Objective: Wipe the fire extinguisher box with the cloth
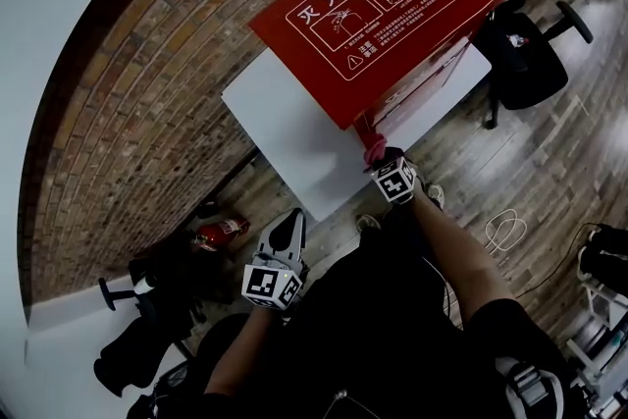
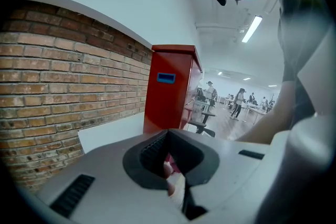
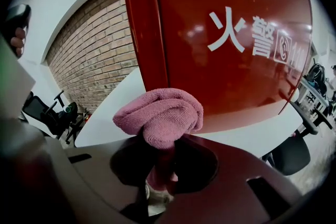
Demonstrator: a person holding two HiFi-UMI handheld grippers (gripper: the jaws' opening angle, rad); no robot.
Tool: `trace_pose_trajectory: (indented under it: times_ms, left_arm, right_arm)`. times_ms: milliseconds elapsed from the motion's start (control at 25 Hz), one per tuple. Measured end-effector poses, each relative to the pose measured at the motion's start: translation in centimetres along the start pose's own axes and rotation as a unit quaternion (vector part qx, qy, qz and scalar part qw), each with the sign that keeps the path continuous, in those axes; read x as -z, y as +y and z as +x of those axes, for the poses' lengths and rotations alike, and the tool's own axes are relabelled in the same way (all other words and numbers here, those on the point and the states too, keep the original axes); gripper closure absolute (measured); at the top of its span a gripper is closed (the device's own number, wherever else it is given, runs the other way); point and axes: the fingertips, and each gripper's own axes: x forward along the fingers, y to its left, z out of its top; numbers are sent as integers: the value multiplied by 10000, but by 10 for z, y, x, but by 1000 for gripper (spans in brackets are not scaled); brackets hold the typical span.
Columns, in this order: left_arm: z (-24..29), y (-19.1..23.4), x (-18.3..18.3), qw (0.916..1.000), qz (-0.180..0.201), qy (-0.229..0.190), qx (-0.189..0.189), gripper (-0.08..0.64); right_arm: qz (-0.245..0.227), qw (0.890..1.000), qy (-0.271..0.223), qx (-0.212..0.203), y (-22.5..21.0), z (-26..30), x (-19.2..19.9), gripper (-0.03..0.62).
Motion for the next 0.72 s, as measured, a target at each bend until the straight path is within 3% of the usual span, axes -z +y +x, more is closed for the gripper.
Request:
trace_pose_trajectory:
  times_ms: [560,720]
  left_arm:
    - [-14,11,15,9996,80,168,-222,540]
    - [-11,5,25,9995,-11,306,-18,540]
  right_arm:
    - [255,9995,197,40,-8,21,21,508]
    - [722,9973,90,-36,-7,2,27,508]
